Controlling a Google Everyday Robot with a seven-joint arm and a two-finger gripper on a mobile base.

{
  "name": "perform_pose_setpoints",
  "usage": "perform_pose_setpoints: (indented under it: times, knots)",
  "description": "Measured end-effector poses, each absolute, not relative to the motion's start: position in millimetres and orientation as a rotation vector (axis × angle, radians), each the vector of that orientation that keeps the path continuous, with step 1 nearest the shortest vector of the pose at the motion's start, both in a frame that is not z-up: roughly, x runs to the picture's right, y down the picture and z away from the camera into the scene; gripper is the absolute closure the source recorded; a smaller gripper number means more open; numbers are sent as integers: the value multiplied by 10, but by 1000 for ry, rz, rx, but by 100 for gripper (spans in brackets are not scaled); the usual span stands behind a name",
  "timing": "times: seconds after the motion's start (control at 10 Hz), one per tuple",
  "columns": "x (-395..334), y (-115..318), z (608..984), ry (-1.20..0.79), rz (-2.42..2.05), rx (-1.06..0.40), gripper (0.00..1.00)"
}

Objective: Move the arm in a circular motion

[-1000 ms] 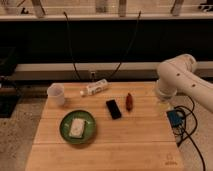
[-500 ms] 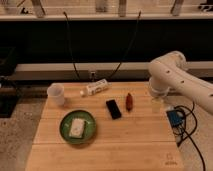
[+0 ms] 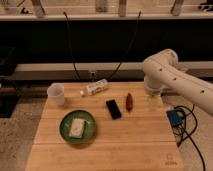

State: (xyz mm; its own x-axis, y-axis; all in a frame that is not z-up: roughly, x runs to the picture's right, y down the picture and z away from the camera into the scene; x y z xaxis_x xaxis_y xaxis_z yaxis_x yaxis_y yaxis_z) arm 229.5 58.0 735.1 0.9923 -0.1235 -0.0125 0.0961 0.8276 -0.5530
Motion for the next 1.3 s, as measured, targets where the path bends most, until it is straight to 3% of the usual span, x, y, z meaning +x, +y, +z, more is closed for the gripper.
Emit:
perform_pose_setpoints:
  times: [1.3]
  knots:
    - [2125, 752, 7423, -30, -304, -610, 20]
